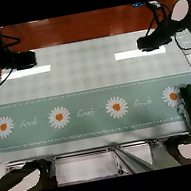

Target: Fold the shirts.

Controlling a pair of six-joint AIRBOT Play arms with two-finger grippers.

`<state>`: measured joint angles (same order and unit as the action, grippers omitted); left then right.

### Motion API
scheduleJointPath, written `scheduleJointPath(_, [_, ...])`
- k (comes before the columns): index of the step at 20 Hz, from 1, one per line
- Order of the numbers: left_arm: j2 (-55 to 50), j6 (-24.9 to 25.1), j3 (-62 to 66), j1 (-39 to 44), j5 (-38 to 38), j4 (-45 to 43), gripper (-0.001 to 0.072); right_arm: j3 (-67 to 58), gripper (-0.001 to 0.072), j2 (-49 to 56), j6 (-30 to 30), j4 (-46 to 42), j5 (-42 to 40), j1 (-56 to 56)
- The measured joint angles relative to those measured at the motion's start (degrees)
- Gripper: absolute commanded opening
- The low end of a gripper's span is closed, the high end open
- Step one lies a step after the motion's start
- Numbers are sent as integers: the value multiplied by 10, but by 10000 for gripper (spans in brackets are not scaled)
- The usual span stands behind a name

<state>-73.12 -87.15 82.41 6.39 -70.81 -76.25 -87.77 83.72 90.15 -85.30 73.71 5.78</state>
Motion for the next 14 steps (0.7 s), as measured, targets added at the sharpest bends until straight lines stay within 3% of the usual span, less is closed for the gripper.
scheduleJointPath(14, [-22, -16, 1, 3, -21, -18, 18, -1, 22, 9, 12, -25, 8, 11])
